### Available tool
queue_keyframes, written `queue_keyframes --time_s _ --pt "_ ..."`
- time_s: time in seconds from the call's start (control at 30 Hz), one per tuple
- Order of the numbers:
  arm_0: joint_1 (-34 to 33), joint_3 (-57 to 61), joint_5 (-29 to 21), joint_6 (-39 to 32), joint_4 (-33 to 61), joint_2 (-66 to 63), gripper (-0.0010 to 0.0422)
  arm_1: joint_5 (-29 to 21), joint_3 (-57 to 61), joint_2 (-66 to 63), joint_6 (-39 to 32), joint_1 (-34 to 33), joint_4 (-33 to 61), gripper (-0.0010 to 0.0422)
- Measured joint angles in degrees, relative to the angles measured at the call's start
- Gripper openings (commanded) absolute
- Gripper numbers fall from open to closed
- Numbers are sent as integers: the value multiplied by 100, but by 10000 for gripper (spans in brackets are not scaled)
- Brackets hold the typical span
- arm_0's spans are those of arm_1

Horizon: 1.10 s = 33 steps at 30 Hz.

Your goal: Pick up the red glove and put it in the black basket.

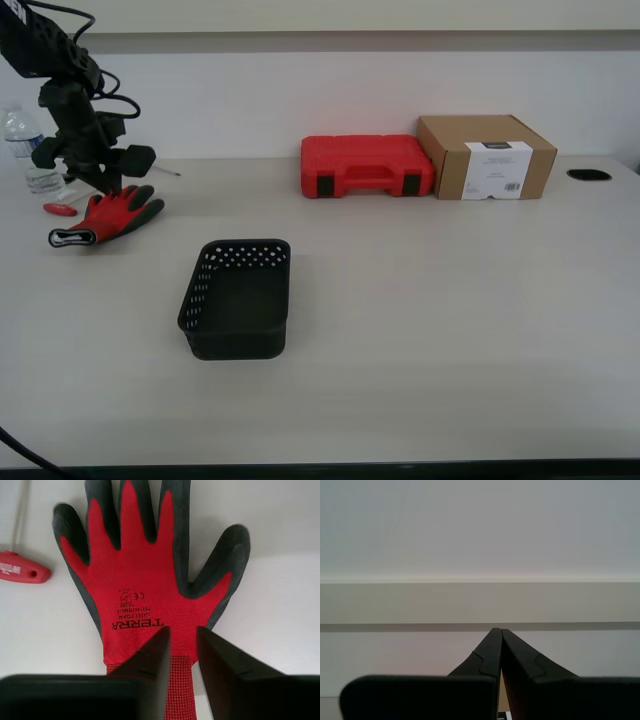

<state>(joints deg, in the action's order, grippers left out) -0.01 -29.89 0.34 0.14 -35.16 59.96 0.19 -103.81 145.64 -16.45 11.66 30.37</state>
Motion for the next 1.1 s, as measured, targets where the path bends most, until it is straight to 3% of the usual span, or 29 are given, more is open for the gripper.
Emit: queue_keyframes --time_s 0.13,0.23,0.37,0.6,0.67,0.77,0.93,1.1 --pt "2 0 0 0 0 0 0 61 -520 339 107 26 352 238" --pt "7 0 0 0 -2 0 0 61 -935 660 157 66 636 262" --pt "9 0 0 0 -4 0 0 81 -1209 968 262 111 807 212" --pt "2 0 0 0 -2 0 0 85 -1220 973 109 131 625 68" --pt "7 0 0 0 -2 0 0 26 -1130 984 105 138 682 45" --pt "4 0 0 0 -2 0 0 -11 -946 970 83 146 531 43" --pt "7 0 0 0 0 0 0 -9 -828 975 114 151 289 95" --pt "7 0 0 0 0 0 0 -9 -804 973 199 157 203 210"
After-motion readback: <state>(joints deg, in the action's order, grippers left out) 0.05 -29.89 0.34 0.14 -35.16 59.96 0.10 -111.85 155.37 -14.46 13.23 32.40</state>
